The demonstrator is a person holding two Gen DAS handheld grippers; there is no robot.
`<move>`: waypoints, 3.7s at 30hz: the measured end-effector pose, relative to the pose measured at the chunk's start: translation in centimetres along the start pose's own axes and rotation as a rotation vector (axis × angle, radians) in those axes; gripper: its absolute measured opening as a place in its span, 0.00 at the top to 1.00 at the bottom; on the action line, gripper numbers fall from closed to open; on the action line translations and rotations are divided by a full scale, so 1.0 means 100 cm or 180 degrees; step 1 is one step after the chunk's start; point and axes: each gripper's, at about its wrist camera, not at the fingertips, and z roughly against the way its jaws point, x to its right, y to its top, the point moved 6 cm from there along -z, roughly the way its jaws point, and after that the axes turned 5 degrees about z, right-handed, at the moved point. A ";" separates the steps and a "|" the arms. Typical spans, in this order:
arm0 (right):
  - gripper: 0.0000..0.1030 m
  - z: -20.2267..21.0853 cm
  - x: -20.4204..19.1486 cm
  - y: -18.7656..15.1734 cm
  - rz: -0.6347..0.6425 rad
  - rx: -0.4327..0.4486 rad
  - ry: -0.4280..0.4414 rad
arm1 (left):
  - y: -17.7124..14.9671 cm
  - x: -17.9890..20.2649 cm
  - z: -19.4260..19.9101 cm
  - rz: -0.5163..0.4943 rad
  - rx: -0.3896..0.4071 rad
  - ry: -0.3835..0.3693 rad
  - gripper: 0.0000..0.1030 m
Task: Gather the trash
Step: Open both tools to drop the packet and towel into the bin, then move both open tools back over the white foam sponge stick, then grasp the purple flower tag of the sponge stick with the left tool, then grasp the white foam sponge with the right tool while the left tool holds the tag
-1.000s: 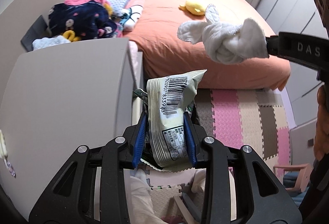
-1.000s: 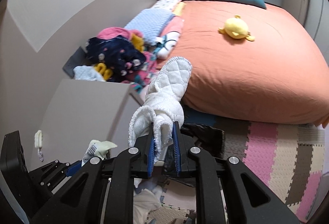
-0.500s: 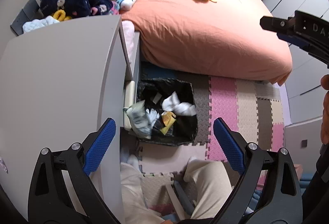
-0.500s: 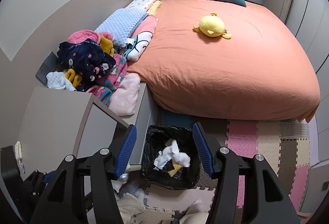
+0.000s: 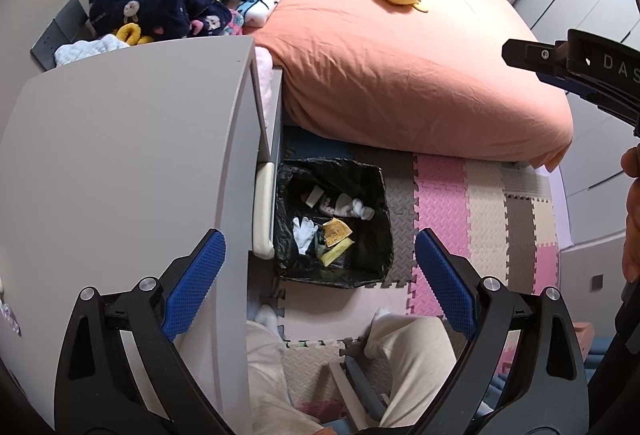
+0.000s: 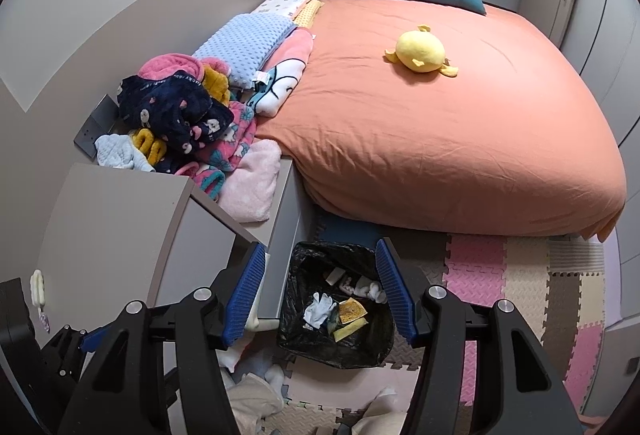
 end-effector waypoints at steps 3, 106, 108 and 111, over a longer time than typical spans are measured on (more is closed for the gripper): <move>0.42 0.001 -0.010 0.000 0.0033 0.0004 0.0019 | -0.001 -0.006 0.004 0.0017 0.0015 0.0004 0.10; 0.34 -0.079 -0.602 -0.116 0.2098 -0.0747 0.1726 | -0.170 -0.444 0.127 0.2075 0.0751 0.1035 0.87; 0.34 -0.081 -0.609 -0.119 0.2081 -0.0777 0.1771 | -0.175 -0.450 0.135 0.2105 0.0794 0.1084 0.87; 0.34 -0.087 -0.621 -0.124 0.2077 -0.0842 0.1813 | -0.180 -0.459 0.144 0.2166 0.0834 0.1136 0.87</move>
